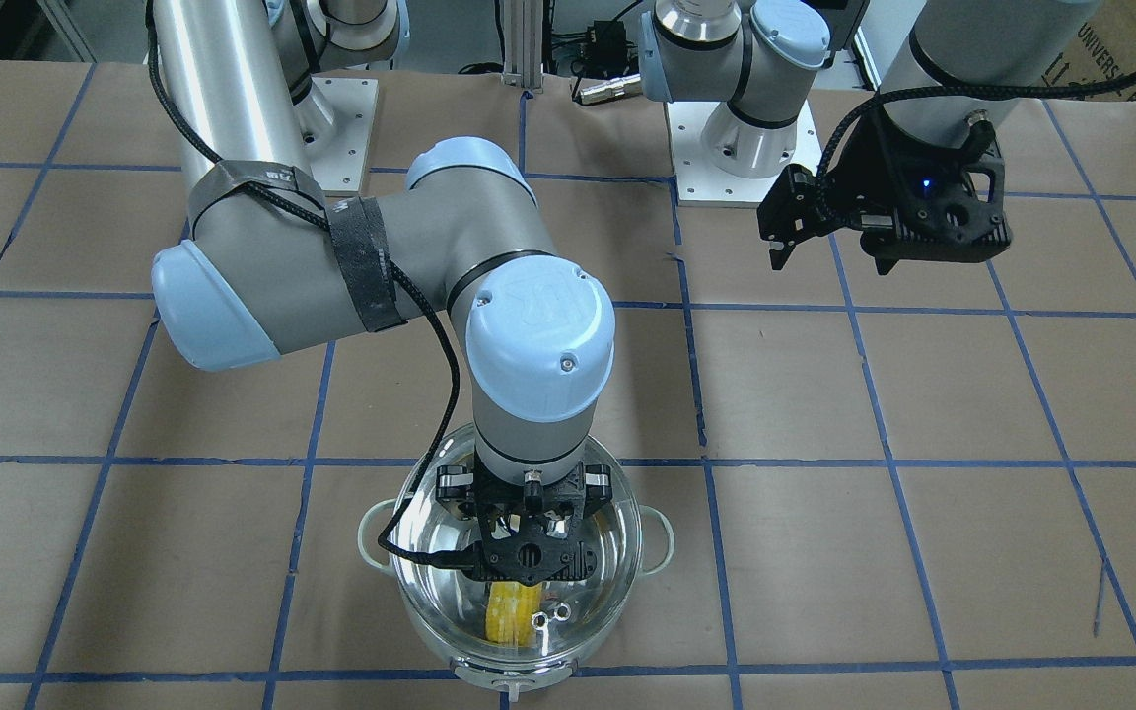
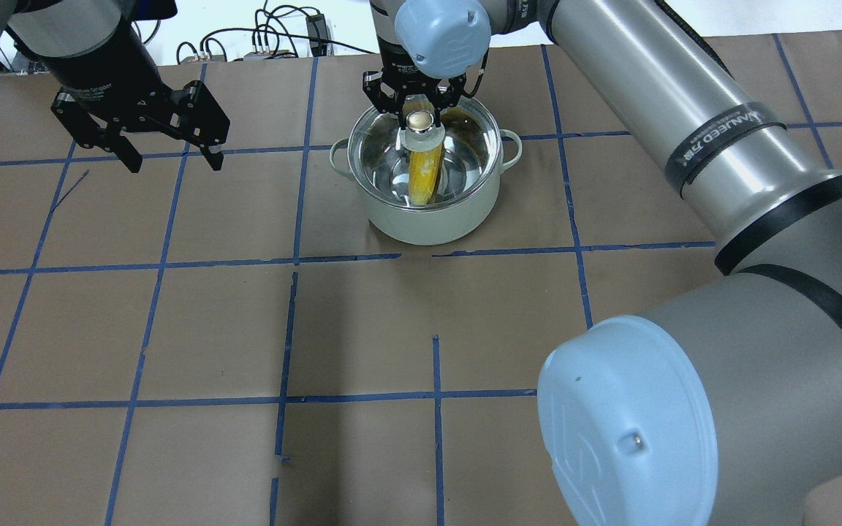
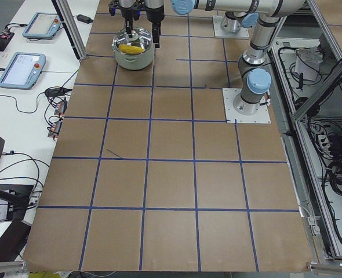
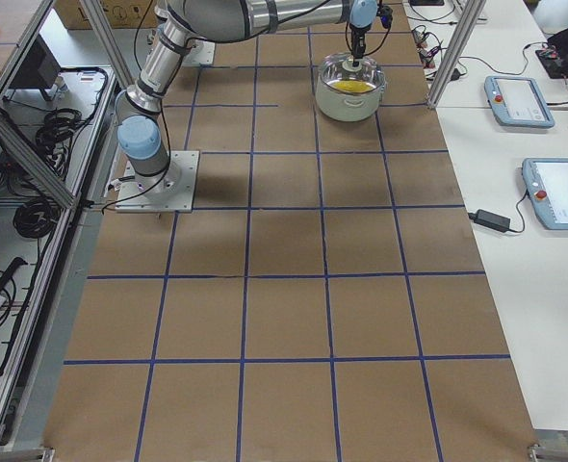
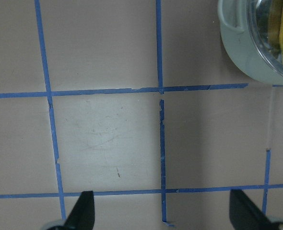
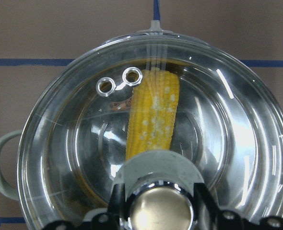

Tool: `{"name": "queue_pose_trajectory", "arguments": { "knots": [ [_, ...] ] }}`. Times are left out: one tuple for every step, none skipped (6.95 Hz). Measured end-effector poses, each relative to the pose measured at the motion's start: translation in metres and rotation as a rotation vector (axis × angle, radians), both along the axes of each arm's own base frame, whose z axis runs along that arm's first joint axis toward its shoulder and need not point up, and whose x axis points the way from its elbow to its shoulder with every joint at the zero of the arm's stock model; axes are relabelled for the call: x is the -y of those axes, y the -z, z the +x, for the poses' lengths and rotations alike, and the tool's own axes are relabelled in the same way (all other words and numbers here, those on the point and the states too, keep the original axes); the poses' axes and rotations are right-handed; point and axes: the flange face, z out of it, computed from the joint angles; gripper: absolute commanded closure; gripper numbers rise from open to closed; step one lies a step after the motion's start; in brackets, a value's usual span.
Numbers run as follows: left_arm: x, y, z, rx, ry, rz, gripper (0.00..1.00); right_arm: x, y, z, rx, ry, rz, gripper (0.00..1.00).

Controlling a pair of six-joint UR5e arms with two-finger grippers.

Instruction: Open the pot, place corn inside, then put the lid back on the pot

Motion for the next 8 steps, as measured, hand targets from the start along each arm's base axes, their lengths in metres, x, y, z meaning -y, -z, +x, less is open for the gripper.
{"name": "queue_pose_trajectory", "arguments": {
  "knots": [
    [0.000,0.000,0.000,0.001,0.000,0.000,0.00,0.000,0.001,0.000,0.000,0.000,0.002,0.19],
    [-0.001,0.000,0.000,0.001,0.000,0.000,0.00,0.001,0.002,-0.001,0.002,-0.002,0.005,0.00],
    [-0.001,0.000,0.000,0.001,0.000,0.000,0.00,0.001,0.000,-0.002,0.007,-0.006,0.007,0.00],
    [-0.001,0.000,0.000,0.001,0.000,0.000,0.00,0.002,-0.010,-0.008,0.022,-0.005,0.005,0.00],
    [-0.001,0.000,0.000,0.001,0.000,0.001,0.00,0.005,-0.021,-0.018,0.042,0.000,0.001,0.00],
    [-0.001,0.000,0.000,0.002,0.000,0.001,0.00,0.010,-0.035,-0.035,0.053,0.004,-0.014,0.00],
    [-0.001,0.001,0.000,0.002,0.000,0.001,0.00,0.017,-0.052,-0.059,0.059,-0.003,-0.040,0.00],
    [-0.001,0.000,0.000,0.003,0.000,0.001,0.00,0.022,-0.071,-0.087,0.062,-0.022,-0.065,0.00]
  ]
}}
